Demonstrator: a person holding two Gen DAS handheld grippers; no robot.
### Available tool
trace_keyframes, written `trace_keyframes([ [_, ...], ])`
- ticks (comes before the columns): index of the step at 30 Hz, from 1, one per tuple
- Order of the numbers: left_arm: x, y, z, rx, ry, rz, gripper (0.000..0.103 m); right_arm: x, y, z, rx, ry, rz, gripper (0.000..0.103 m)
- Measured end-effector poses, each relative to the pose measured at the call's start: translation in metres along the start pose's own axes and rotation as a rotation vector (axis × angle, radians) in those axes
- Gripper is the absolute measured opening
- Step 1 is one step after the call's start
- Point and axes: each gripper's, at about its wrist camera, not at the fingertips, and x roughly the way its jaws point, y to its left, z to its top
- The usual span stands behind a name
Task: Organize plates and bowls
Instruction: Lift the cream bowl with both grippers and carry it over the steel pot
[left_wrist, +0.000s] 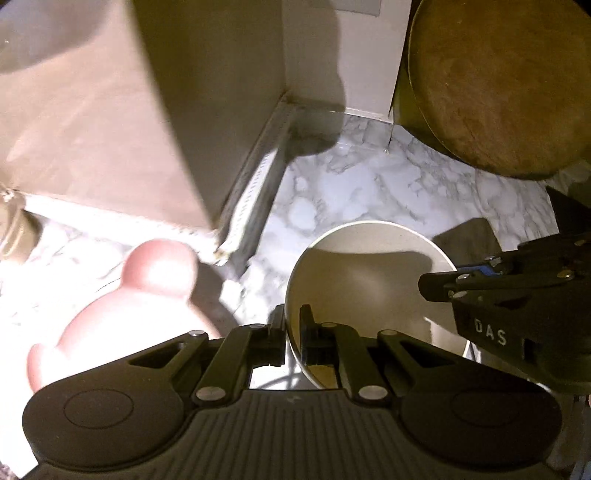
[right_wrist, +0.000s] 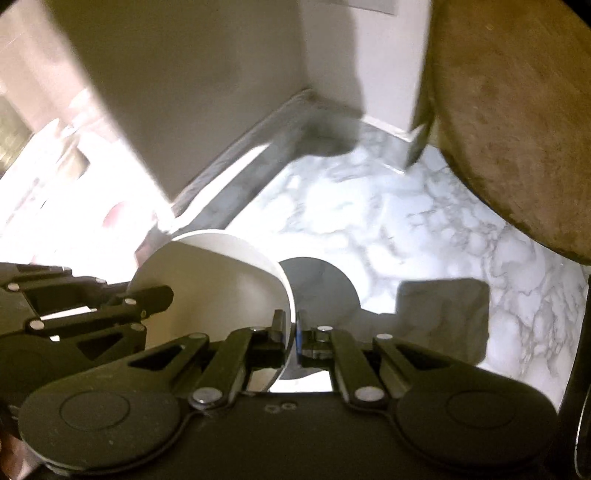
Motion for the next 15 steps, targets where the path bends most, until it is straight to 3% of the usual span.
trace_keyframes([
  [15,-0.085,0.075,-0.071,-0.042,-0.047,0.003,0.006,-0.056,0.105,-0.035,-0.145,-0.051,0.041,0.007],
])
